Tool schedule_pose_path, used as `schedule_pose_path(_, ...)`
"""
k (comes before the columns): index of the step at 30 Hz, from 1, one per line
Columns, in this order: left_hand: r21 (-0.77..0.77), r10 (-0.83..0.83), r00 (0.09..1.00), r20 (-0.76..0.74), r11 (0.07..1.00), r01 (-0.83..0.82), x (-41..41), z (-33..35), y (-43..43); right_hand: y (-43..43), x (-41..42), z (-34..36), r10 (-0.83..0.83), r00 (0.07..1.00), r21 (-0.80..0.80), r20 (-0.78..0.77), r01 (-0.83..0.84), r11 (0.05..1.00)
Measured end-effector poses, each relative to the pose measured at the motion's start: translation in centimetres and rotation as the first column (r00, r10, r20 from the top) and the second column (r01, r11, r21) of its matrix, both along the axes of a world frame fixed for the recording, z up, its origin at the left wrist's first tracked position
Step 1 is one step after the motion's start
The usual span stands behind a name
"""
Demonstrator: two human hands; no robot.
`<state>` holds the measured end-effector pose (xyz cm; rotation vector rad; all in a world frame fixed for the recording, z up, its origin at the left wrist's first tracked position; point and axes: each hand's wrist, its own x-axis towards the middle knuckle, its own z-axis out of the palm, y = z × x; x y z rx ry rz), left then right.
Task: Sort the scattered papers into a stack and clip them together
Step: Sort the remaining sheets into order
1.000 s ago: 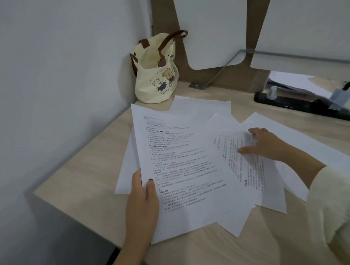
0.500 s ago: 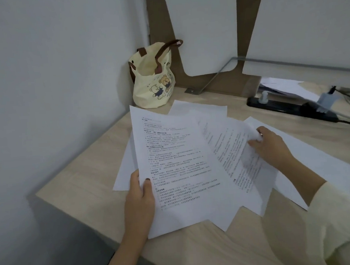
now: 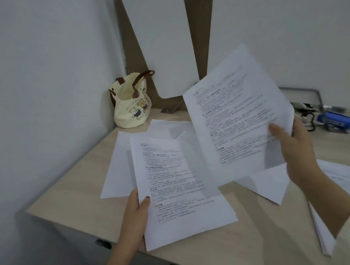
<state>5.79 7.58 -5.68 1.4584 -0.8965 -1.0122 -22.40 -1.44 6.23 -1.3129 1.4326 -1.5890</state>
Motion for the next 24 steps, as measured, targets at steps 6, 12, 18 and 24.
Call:
schedule_pose_path(6,0.037,-0.071,0.977,-0.202,0.996,0.08,-2.0,0.1,0.9,2.5,-0.4,-3.4,0.05,0.994,0.302,0.095,-0.076,0.95)
schedule_pose_path(12,0.05,-0.074,0.969,-0.235,0.995,0.088,-3.2,0.8,1.6,4.9,1.1,-8.9,0.084,0.994,0.475,-0.074,-0.039,0.879)
schedule_pose_path(18,0.033,-0.139,0.987,-0.086,0.989,0.142,-4.1,0.7,1.8,6.0,2.7,-10.9,0.138,0.983,0.502,-0.121,-0.06,0.863)
schedule_pose_path(24,0.036,-0.211,0.975,0.063,0.977,0.209,-4.5,0.3,1.5,5.7,3.5,-10.9,0.363,0.848,0.549,-0.386,-0.105,0.83)
